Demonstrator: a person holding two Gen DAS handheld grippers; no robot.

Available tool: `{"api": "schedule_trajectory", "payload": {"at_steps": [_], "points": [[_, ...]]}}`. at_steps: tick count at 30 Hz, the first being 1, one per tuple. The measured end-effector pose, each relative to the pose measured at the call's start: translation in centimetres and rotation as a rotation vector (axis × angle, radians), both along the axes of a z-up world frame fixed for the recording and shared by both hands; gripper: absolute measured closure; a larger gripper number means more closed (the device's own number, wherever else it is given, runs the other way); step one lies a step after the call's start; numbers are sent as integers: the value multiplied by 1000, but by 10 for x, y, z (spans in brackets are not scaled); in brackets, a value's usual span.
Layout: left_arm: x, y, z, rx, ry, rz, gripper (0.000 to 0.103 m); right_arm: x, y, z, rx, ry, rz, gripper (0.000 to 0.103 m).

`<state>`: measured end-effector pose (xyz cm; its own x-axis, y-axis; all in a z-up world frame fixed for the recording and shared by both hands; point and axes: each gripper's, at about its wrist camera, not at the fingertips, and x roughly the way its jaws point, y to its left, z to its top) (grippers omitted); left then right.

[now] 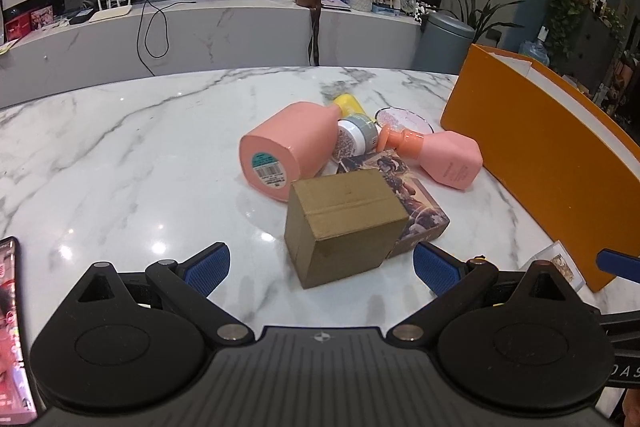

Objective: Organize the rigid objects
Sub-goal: 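Move the left tool to the brown cardboard cube while the right tool approaches the clear acrylic cube, then close the left tool on the cardboard cube while the right tool closes on the acrylic cube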

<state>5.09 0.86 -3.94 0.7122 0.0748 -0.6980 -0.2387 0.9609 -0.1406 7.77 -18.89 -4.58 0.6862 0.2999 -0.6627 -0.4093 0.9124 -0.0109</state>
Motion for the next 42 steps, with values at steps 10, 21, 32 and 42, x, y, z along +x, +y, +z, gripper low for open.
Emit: {"api": "schedule_trajectory", "payload": {"at_steps": [10,21,32,42], "points": [[15,0,-6,-33,18,27,0,14,4,-9,15,3,19,3],[27,-2,-11,-49,11,27,9,21,4,-18,34,32,26,4],[26,-1,-12,-23,2,-6,22,21,4,-21,50,55,34,30],[17,8,-8,-24,-20,12,29,17,-1,-18,45,52,49,56]]}}
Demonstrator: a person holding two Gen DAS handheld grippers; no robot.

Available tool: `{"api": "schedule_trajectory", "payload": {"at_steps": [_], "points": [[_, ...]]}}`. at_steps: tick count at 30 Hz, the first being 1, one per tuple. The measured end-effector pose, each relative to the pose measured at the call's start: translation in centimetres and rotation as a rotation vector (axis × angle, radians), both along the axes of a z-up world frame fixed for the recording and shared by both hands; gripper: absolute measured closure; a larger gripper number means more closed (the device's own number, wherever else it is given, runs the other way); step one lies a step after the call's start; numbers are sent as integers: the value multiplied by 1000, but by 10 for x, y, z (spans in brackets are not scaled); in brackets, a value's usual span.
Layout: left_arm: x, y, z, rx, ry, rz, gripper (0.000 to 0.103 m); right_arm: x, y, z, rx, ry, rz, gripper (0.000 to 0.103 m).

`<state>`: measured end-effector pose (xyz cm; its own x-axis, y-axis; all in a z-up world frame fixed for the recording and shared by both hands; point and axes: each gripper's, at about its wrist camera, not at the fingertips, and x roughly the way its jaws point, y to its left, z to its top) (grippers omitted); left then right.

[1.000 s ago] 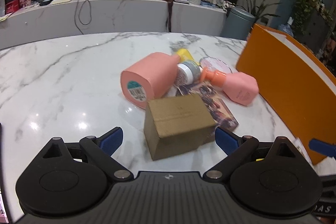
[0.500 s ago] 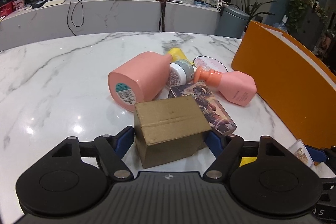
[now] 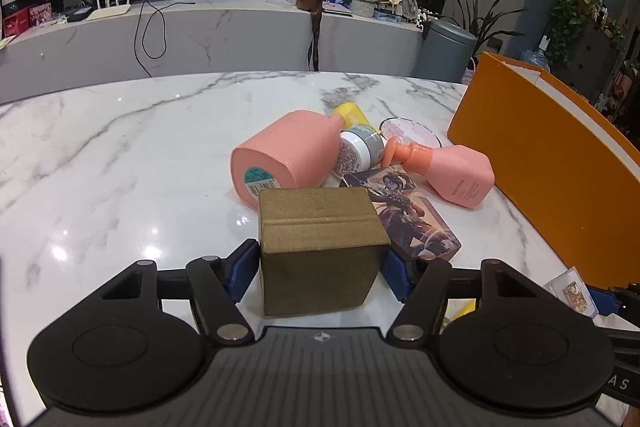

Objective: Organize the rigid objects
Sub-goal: 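Close the left tool on the cardboard cube while the right tool closes on the acrylic cube, then lift and carry both held cubes over the orange box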

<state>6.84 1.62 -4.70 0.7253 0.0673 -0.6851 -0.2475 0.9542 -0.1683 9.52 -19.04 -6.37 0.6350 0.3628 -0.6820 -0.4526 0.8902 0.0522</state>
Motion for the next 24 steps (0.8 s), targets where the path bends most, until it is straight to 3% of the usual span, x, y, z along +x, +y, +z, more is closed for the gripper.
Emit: {"api": "schedule_trajectory", "payload": {"at_steps": [10,24], "points": [[-16,1,11,21,-23,11,34,-8,-6,4,7,-8,23,56],[-47,-10,33,44,-10,-1,34,-23,-16,43,58,-48,66,56]]}}
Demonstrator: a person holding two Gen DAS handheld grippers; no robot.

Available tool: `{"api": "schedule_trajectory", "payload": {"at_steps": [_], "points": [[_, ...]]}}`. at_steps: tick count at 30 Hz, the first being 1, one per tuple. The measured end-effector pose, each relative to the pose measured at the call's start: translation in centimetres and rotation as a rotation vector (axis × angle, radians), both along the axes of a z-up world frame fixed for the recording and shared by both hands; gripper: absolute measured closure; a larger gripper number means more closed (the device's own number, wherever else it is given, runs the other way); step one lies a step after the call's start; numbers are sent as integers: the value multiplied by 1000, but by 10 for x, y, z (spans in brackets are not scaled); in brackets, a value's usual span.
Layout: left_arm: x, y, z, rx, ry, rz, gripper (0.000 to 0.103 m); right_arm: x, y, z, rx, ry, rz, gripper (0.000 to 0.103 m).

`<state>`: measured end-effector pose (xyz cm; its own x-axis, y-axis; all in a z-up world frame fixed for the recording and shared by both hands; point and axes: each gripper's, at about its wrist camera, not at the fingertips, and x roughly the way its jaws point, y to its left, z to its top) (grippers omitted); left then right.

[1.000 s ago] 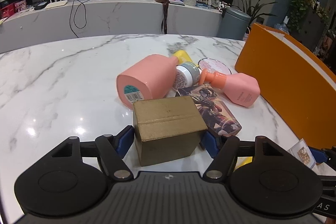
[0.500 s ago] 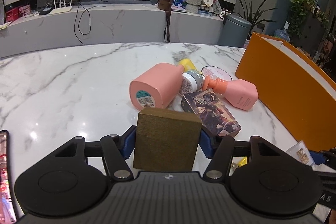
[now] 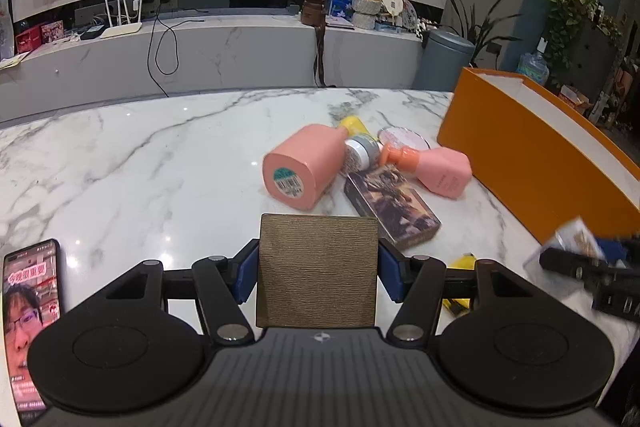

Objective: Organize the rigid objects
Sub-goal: 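Lift and carry both held cubes over the orange box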

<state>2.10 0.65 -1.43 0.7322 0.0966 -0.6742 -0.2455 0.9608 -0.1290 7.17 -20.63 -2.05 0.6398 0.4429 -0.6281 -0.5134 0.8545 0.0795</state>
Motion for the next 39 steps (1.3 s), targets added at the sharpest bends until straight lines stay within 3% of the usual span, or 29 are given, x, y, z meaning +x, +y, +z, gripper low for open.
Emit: {"api": "schedule_trajectory", "payload": {"at_steps": [7,20,28,39], "points": [[-4,-27,4,-53,20,-33,34,12,-18,28,21,18,43,56],[37,-91,69,-48,-77,-151,34,65,-67,82,22,-23,52,56],[78,-135,86,-57,-111,-226,34,105,-102,91,-2,6,23,56],[132,-192,85,-77,-97,-322,34,158,-149,76,16,77,-46,56]]}}
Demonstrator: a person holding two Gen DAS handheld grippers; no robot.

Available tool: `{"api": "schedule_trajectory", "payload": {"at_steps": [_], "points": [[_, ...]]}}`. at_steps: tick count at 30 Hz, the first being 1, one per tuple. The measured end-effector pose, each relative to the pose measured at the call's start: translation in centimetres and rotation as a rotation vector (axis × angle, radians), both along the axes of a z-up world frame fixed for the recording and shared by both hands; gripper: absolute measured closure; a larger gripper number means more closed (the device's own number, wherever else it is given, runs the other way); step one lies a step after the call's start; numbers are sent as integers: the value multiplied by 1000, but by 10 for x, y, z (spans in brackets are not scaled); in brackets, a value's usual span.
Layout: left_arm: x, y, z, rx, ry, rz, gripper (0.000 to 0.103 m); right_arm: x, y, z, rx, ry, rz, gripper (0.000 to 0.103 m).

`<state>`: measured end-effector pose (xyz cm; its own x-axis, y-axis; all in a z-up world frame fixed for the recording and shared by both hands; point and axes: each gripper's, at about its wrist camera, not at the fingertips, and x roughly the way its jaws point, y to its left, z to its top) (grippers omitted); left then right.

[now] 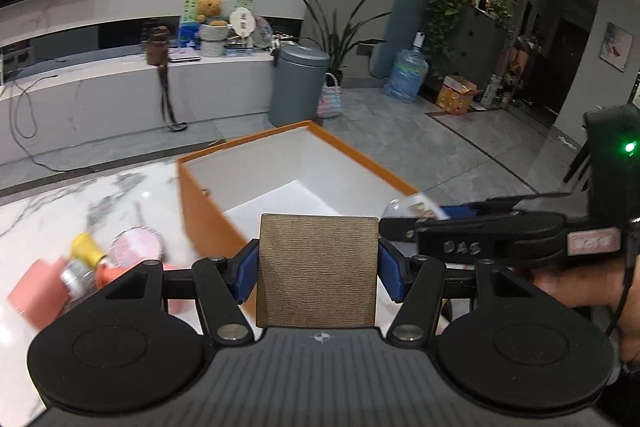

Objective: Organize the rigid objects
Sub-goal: 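Lift and carry both held cubes over the orange box, then lower the acrylic cube and open the right tool while the left tool releases the cardboard cube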

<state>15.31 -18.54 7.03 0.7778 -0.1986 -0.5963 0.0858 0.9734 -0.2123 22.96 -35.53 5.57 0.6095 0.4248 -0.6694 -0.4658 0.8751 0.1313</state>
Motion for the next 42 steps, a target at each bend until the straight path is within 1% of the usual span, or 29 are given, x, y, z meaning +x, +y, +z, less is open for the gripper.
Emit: {"api": "schedule_trajectory", "payload": {"at_steps": [3,8,13,17,19,23,25,30,33,35,42], "points": [[15,-12,-2,10,10,-22,34,15,-6,-6,-5,18,-17,56],[33,-27,-10,65,53,-71,34,38,-16,-16,-1,57,-45,56],[45,-41,-20,156,83,-125,34,49,-17,-23,-13,80,-47,56],[52,-50,-27,230,114,-187,34,56,-13,-34,-49,101,-24,56],[57,-51,-30,258,144,-225,34,57,-11,-38,-66,110,-17,56],[71,-59,-35,357,183,-312,34,61,-8,-43,-86,130,-10,56],[76,-63,-39,390,203,-350,34,63,-7,-45,-95,140,-2,56],[91,-66,-51,388,312,-458,34,65,-3,-54,-124,167,16,56],[94,-71,-60,427,360,-522,34,65,-1,-61,-155,182,24,56],[96,-73,-65,450,379,-555,34,65,1,-65,-175,193,31,56],[111,-82,-84,505,468,-625,34,63,9,-79,-269,232,61,56]]}}
